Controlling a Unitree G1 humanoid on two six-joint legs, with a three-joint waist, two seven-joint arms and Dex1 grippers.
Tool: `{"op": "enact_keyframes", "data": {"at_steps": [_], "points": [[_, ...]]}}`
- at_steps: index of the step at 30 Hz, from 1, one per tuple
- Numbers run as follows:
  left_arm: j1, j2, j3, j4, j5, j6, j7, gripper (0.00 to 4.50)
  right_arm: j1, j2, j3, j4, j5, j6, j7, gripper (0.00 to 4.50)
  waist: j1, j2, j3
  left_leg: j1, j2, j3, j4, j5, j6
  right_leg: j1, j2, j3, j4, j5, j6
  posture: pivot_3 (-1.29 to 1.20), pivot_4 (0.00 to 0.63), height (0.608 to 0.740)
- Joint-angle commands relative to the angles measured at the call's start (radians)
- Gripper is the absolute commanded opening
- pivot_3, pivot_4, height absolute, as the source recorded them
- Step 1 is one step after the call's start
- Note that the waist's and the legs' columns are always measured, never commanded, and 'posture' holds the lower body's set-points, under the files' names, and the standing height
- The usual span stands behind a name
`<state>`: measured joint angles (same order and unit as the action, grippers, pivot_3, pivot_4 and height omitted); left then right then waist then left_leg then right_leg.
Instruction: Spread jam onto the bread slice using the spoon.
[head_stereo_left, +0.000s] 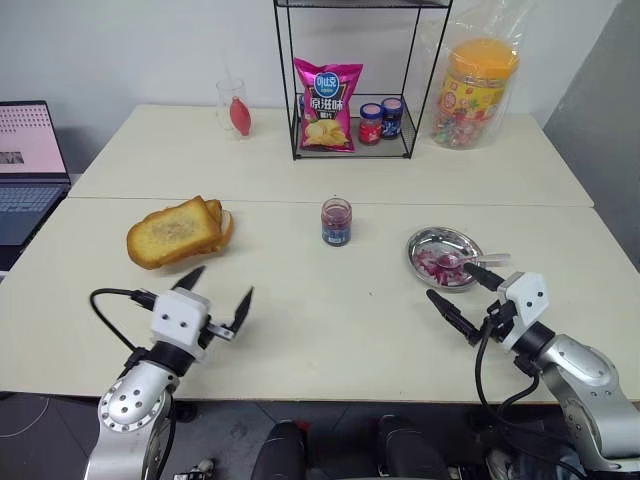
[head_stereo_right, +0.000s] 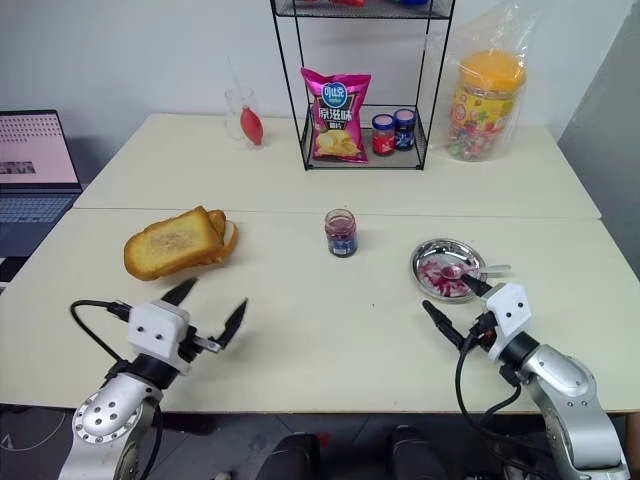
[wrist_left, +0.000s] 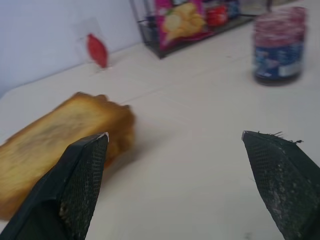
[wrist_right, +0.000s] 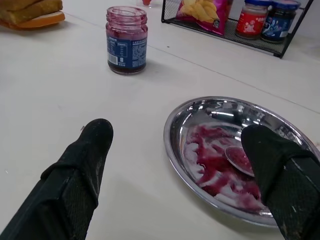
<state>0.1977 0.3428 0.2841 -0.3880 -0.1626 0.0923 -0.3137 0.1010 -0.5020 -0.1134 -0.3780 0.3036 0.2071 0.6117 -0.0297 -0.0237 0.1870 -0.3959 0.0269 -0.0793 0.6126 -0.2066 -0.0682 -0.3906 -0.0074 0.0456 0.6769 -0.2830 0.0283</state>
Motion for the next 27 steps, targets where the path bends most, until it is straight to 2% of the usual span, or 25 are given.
{"op": "enact_keyframes", "data": {"at_steps": [1, 3, 7, 13, 18, 27], "points": [[-0.045, -0.044, 0.078, -0.018, -0.086, 0.112, 0.091, 4.5, -0.038, -0.014, 0.022, -0.032, -0.005, -0.012, 0.021, 4.46, 0.0, 0.0, 0.0, 0.0, 0.0, 0.0, 0.0, 0.0, 0.0, 0.0, 0.0, 0.0, 0.0, 0.0, 0.001, 0.0, 0.15, 0.74], [-0.088, -0.077, 0.138, -0.004, -0.157, 0.197, 0.156, 4.5, -0.068, -0.027, 0.05, -0.035, -0.018, -0.007, 0.037, 4.46, 0.0, 0.0, 0.0, 0.0, 0.0, 0.0, 0.0, 0.0, 0.0, 0.0, 0.0, 0.0, 0.0, 0.003, 0.006, 0.0, 0.15, 0.74], [-0.197, -0.122, 0.26, 0.039, -0.304, 0.324, 0.279, 4.5, -0.162, -0.07, 0.126, -0.031, -0.055, -0.001, 0.088, 4.46, 0.0, -0.001, 0.0, 0.001, 0.0, -0.001, 0.0, 0.0, 0.0, 0.001, 0.001, 0.0, 0.0, 0.004, 0.007, 0.0, 0.15, 0.74], [-0.303, -0.098, 0.347, 0.132, -0.404, 0.402, 0.339, 4.5, -0.279, -0.11, 0.171, -0.066, 0.021, 0.107, 0.177, 4.46, 0.0, -0.002, 0.0, 0.001, 0.0, -0.001, 0.001, 0.0, 0.0, 0.001, 0.001, -0.001, -0.001, 0.005, 0.008, 0.0, 0.15, 0.74], [-0.342, -0.097, 0.36, 0.169, -0.459, 0.44, 0.349, 4.5, -0.339, -0.172, 0.198, -0.094, 0.071, 0.172, 0.276, 4.46, 0.0, -0.003, 0.0, 0.0, 0.0, -0.001, 0.0, 0.0, 0.0, 0.001, 0.001, -0.001, -0.001, 0.005, 0.008, 0.0, 0.15, 0.74], [-0.424, -0.106, 0.36, 0.246, -0.537, 0.484, 0.387, 4.5, -0.365, -0.161, 0.199, -0.083, 0.059, 0.178, 0.272, 4.46, 0.0, -0.003, 0.0, 0.001, 0.0, -0.002, 0.001, 0.0, -0.001, 0.001, 0.001, -0.001, -0.001, 0.005, 0.009, 0.0, 0.15, 0.74]]}}
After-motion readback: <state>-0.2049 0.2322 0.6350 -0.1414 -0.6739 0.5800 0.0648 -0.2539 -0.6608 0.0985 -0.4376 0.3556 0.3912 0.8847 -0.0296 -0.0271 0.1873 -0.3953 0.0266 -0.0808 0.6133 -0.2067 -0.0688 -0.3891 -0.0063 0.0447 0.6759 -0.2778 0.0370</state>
